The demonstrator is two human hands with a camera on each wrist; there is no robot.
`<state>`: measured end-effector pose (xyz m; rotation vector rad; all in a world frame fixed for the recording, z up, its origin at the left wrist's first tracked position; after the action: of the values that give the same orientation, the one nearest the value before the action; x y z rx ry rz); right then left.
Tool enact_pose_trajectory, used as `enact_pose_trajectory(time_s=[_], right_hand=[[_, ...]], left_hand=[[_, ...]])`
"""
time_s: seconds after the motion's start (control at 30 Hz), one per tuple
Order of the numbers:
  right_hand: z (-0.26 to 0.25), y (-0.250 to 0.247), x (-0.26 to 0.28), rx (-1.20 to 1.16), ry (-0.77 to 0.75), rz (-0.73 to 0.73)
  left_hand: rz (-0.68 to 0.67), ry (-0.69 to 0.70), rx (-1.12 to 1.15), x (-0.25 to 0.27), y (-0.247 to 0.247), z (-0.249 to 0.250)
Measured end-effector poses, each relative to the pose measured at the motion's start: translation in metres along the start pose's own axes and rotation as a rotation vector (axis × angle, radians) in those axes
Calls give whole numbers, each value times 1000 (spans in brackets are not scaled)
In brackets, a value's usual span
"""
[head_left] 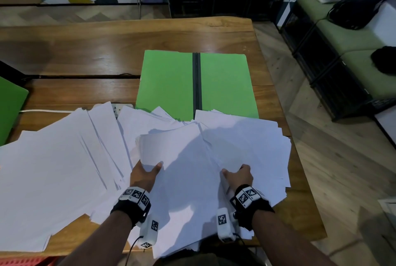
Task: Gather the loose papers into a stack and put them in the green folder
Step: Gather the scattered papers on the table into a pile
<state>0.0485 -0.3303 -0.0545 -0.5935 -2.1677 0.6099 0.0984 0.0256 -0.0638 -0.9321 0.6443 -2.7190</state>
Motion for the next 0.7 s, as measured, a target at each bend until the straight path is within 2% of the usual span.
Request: enact_pose_trajectory(time_s=[0.17,0.23,0.37,0.5,0.57,0.6,0.7], right_hand=[[-10,5,-3,-96,200,-89],[-17,10,-4,-78,155,-140],[-17,15,5,-46,88,-91],[-20,9,16,-105,166,-69],[-27,21,14,72,83,-245],[-25,23,14,72,141,-271],[-25,19,18,226,93,-307]], left_hand=[[-8,14,-35,0,2,0],[-10,12,-37,0,2,1],[-11,24,-25,4,1,6],[-7,31,-16,7,1,8],[-15,26,-4,6,2,7],[-21,22,4,5,2,5],[-32,14,23,4,2,3]])
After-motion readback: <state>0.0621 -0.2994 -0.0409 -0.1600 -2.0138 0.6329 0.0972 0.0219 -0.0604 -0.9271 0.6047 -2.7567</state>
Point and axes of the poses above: each hand's wrist, its own x-axis away from the middle knuckle, its own y-axis out of the palm, z = x × y, the point moved 9 cm from there along -x, towards the middle knuckle, and after that the axes turned 3 degrees about -y, right-handed, at the moved point
